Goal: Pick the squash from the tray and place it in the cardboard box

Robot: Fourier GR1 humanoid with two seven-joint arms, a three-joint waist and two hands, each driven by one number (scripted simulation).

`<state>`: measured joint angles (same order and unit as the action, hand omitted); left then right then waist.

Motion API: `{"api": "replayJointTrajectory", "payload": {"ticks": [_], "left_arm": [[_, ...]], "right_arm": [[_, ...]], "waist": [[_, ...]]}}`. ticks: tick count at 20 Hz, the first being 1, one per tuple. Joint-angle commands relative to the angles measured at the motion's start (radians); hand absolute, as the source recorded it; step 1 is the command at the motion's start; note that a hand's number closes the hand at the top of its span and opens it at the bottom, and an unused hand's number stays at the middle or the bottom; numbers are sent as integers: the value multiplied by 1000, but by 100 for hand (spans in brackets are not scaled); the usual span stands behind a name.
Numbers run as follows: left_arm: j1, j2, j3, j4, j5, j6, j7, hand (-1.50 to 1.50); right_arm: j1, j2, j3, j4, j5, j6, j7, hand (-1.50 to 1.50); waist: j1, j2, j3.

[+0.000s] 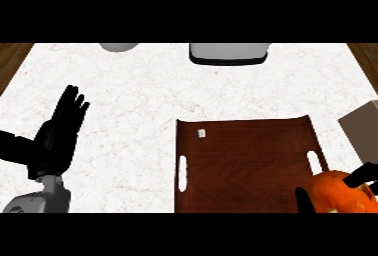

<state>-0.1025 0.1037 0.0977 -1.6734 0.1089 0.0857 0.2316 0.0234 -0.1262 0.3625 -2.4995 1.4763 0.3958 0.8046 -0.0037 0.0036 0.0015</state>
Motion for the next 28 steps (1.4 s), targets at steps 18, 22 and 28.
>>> {"api": "replayJointTrajectory", "payload": {"ticks": [18,22,28], "left_arm": [[-41,27,26,39,9,-20,-4,0],[-19,11,4,17,-1,-19,-16,0],[13,-5,-18,-32,-11,-4,22,0]], "right_arm": [[-51,-355,-858,660,-465,-86,-653,150],[-8,-421,-823,820,-403,31,-637,-150],[-155,-438,-910,1075,-523,-116,-797,-150]], "waist": [[6,2,-1],[16,4,-1],[11,-3,-1]]}}
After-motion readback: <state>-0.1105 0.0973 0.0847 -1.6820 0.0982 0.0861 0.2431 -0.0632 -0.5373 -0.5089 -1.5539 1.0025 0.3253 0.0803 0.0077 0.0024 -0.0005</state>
